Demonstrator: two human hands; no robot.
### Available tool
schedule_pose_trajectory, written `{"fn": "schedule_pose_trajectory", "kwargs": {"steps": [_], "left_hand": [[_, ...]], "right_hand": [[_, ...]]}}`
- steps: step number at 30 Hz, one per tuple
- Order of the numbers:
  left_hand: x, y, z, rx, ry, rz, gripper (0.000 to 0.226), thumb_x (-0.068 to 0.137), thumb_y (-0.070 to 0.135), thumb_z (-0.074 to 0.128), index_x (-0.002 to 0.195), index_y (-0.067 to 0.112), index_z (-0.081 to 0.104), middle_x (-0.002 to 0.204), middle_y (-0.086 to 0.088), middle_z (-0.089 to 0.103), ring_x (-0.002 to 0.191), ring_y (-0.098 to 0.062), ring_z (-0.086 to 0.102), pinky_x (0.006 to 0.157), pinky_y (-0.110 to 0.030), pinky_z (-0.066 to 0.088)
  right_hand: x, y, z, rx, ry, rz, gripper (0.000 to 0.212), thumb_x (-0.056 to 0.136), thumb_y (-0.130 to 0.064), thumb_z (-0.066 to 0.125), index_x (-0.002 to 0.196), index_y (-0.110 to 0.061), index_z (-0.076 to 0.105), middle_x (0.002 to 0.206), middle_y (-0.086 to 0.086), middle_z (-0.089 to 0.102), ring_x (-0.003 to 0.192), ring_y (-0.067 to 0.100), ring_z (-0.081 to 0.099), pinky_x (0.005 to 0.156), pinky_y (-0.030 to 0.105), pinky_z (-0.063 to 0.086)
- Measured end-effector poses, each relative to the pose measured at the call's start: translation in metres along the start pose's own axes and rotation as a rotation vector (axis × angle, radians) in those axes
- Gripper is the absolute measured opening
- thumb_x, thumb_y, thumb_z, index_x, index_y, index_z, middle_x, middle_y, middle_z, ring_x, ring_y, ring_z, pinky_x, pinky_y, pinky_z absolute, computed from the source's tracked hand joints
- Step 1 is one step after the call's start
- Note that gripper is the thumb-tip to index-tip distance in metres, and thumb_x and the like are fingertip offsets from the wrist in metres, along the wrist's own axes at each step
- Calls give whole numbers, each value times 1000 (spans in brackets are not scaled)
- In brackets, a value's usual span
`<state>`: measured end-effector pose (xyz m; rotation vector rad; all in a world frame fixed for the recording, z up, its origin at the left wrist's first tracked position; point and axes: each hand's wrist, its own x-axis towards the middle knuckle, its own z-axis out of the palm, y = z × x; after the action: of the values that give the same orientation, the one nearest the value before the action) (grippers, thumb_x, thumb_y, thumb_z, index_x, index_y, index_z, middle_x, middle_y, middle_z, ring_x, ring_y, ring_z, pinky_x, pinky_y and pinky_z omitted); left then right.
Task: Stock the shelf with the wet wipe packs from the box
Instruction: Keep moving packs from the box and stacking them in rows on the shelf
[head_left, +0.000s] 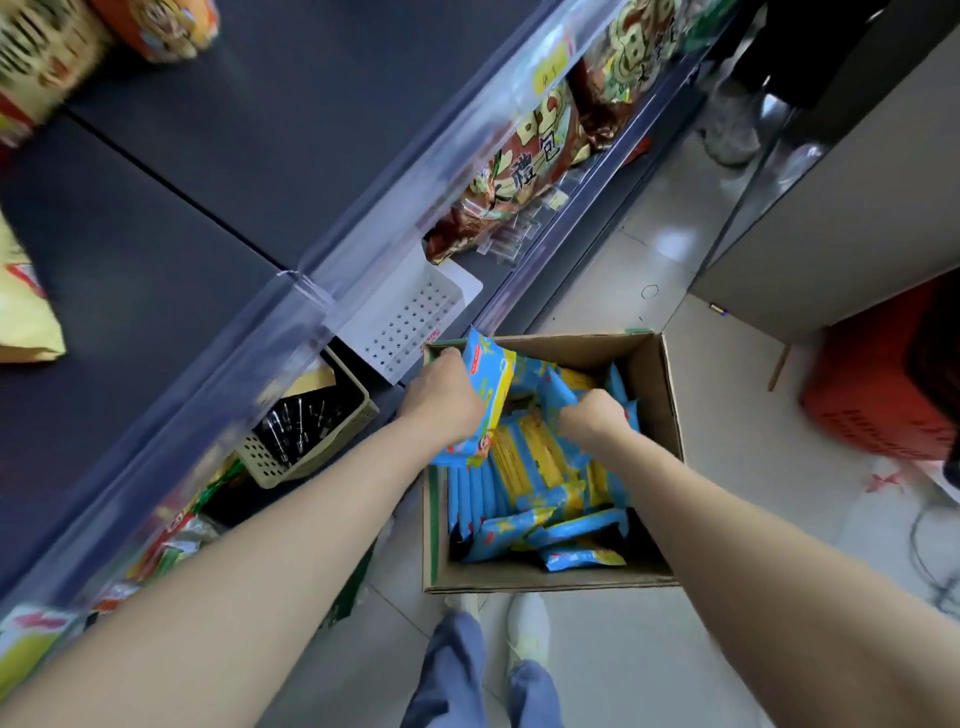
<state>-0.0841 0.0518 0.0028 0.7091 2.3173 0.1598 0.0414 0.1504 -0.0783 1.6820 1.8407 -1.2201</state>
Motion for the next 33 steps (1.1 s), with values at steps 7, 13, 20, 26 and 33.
{"fn": "schedule_pose_trajectory", "kwargs": {"steps": [7,13,20,26,33], "left_hand": [[-66,31,-82,-30,155,117,10,88,4,45,97,7,47,105,-16,59,96,-36,58,72,-38,45],[-152,46,-171,-103,374,223,9,82,5,51,90,9,49,109,-17,62,100,-37,60,75,-37,47],[-271,21,-276,-154,668,295,20,80,3,57,100,4,59,103,-17,65,98,-35,62,77,-39,52],[-383,-48,-338,-110,991,230,15,80,2,57,92,12,58,95,-5,60,95,-28,58,70,-34,42],[-483,-166,-376,-58,1265,-59,25,82,-2,55,103,9,61,98,-6,57,95,-26,54,71,-29,34]], "right_hand": [[-90,-36,-93,405,-250,-133,13,56,-7,48,64,-16,43,66,5,36,55,17,40,49,24,44],[-187,-77,-160,471,-372,-416,17,82,-8,64,98,-14,63,86,7,69,63,17,68,57,27,58],[-317,-158,-202,297,-422,-843,25,82,-3,64,107,-7,63,90,11,72,65,18,70,65,32,59],[-428,-236,-179,191,-489,-1146,19,89,-13,58,108,-10,64,90,5,73,68,13,69,62,24,58],[-546,-323,-91,-10,-346,-1545,17,86,-8,64,103,-10,61,91,11,69,69,15,65,69,27,56]]}}
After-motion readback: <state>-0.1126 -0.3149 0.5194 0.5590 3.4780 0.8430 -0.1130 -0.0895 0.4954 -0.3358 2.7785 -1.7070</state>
